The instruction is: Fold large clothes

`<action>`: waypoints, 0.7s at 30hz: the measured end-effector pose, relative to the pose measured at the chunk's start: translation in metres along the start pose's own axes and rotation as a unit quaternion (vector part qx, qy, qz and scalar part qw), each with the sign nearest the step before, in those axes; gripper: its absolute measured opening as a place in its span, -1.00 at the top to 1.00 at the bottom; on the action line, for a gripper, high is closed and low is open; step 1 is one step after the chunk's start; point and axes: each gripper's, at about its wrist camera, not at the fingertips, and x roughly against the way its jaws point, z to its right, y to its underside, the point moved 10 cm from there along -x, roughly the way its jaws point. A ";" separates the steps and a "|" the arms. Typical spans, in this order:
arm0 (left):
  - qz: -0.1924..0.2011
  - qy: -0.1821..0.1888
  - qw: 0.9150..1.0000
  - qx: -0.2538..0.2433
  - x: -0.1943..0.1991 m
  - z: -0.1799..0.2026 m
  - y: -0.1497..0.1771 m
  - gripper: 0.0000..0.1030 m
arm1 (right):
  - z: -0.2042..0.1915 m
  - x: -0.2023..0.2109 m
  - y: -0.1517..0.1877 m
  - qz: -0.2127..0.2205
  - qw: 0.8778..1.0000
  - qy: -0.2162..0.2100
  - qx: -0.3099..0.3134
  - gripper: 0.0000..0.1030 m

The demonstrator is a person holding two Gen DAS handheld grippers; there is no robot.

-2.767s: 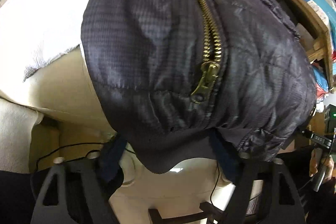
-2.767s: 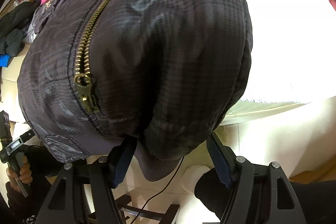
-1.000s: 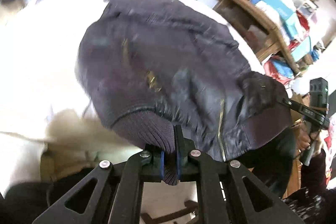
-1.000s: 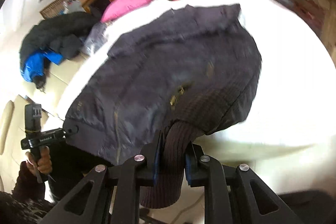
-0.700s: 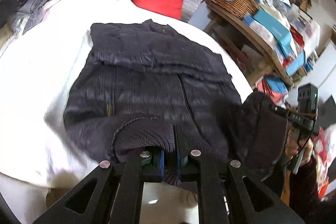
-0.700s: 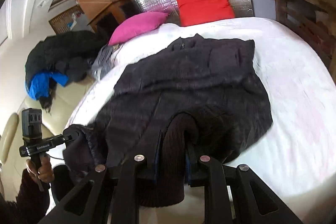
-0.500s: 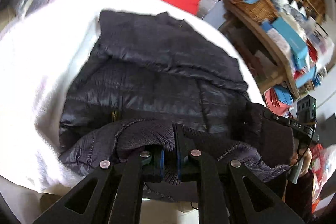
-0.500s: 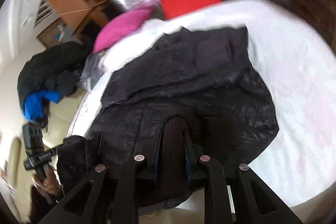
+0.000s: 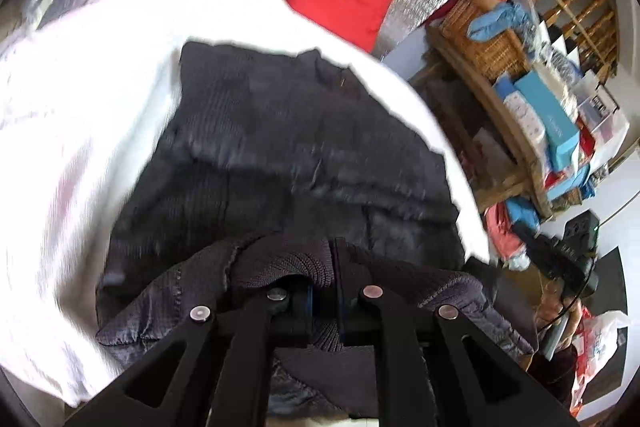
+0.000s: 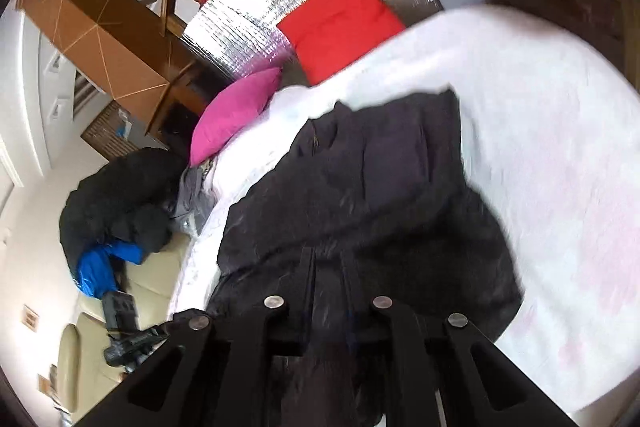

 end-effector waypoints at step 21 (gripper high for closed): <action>0.032 -0.031 0.999 0.016 -0.037 -0.037 -0.016 0.83 | 0.035 0.005 0.041 -0.009 0.995 -0.039 -0.093 -0.73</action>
